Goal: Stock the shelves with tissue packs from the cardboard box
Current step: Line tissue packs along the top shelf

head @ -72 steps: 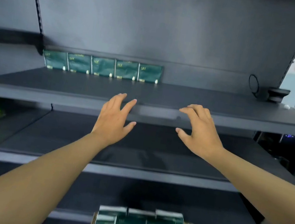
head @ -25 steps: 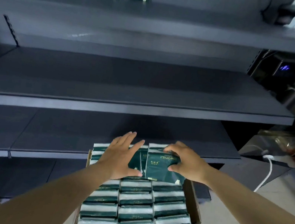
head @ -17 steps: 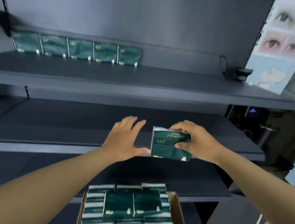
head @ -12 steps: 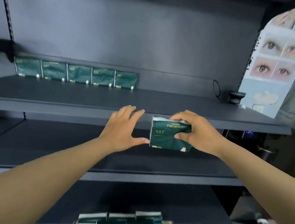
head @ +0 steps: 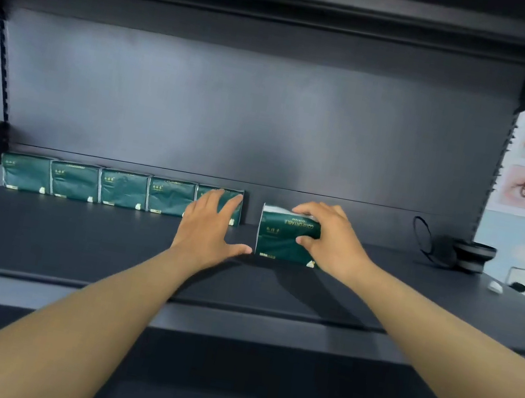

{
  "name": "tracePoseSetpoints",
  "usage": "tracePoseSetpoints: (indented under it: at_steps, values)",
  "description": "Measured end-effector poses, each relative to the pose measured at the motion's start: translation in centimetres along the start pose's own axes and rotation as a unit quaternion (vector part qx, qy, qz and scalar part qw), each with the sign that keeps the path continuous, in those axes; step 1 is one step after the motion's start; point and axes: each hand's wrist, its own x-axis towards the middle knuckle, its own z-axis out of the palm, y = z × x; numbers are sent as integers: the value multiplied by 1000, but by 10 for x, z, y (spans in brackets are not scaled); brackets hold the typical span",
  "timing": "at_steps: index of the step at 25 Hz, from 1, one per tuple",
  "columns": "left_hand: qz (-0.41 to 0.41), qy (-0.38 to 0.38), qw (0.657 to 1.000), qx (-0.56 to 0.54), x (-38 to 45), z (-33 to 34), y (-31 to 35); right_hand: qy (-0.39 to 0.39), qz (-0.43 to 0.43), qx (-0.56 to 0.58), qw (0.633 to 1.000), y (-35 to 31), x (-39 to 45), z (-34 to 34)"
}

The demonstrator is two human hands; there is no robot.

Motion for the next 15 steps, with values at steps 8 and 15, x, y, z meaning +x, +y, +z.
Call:
tracePoseSetpoints:
  at_steps: [8, 15]
  values:
    - [-35, -18, 997, 72, 74, 95, -35, -1, -23, -98, 995, 82, 109, 105]
    - [-9, 14, 996, 91, 122, 136, -57, 60, -53, -103, 992, 111, 139, 146]
